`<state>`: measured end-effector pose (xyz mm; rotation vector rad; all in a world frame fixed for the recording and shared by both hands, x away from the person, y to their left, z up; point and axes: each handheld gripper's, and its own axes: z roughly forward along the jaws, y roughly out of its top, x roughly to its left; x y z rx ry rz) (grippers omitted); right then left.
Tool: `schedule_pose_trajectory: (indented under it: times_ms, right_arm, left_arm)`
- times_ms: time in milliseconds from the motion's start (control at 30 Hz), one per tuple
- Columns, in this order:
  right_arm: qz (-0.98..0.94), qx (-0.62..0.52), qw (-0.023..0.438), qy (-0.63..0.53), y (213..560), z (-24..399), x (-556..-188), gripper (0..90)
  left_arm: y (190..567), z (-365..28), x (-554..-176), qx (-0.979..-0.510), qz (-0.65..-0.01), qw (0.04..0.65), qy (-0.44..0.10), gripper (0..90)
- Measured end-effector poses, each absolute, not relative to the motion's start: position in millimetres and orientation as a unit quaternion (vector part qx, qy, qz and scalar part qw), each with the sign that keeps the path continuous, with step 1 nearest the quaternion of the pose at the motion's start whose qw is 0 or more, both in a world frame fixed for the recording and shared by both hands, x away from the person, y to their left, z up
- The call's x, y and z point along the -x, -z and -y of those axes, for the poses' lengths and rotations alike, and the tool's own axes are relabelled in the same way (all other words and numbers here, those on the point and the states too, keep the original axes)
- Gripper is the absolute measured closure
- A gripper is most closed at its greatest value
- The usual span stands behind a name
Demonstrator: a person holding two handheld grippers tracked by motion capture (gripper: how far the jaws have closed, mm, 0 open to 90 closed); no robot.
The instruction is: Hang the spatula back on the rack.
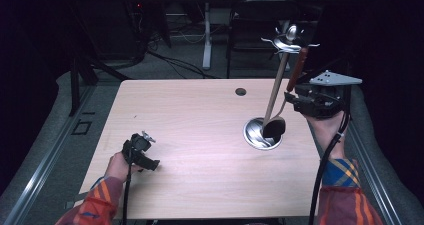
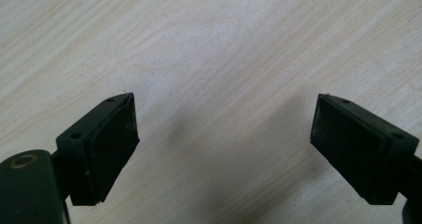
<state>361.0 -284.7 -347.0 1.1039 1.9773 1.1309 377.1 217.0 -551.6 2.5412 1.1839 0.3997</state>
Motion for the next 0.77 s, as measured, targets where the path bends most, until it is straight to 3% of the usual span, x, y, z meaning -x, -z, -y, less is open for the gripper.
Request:
schedule_pose_trajectory:
  times_ms: [300,500,767]
  right_arm:
    - [-0.764,-0.423,0.286,-0.395,353.5,281.9,-356.0,40.7]
    - [-0.766,-0.439,0.274,-0.381,371.1,283.4,-344.7,16.3]
    - [-0.773,-0.467,0.233,-0.360,412.4,289.1,-326.6,6.6]
  left_arm:
    - [551.3,-217.4,-376.6,-0.886,-0.414,0.155,-0.140,11.2]
    - [550.5,-218.9,-376.4,-0.886,-0.414,0.155,-0.142,11.2]
    - [550.2,-217.5,-376.3,-0.887,-0.411,0.154,-0.142,11.2]
